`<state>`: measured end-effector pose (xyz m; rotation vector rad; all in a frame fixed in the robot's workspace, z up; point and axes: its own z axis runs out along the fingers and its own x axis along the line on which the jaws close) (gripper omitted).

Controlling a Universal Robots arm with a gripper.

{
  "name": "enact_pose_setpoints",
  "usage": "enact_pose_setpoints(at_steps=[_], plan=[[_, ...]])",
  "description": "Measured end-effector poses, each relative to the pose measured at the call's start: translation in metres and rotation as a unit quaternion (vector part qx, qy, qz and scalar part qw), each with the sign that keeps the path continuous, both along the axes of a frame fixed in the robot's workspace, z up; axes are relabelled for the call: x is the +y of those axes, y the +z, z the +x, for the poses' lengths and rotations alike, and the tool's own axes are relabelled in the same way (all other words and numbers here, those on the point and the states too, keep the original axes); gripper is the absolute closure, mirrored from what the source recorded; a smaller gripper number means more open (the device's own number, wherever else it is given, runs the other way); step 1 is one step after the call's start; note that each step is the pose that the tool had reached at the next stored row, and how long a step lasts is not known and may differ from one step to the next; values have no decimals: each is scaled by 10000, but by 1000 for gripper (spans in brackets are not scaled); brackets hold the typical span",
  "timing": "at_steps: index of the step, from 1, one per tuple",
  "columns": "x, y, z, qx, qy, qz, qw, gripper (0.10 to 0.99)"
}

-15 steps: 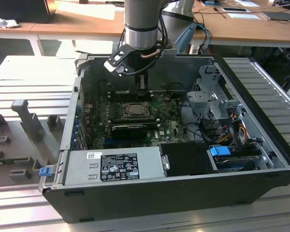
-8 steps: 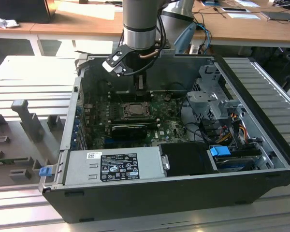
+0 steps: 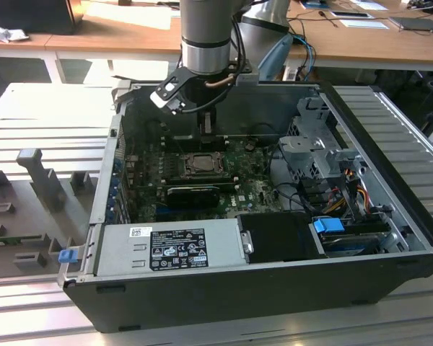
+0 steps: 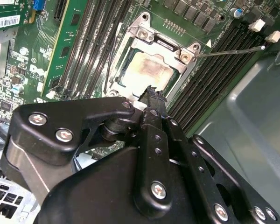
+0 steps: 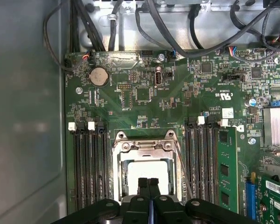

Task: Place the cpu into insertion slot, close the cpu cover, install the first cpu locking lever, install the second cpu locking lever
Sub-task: 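Close the cpu cover, then install the first cpu locking lever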

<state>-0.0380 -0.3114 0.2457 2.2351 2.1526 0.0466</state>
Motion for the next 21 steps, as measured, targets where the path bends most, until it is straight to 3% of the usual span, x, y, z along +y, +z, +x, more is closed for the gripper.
enact_pose_setpoints(at_steps=[5,9,12,17,21], plan=[[0,-6,-105,0,0,0,10000,980],[0,-7,-248,0,0,0,10000,980],[-1,3,-258,2,1,-8,10000,980],[0,122,-258,0,0,-11,10000,980],[0,228,-258,0,0,-72,10000,980]])
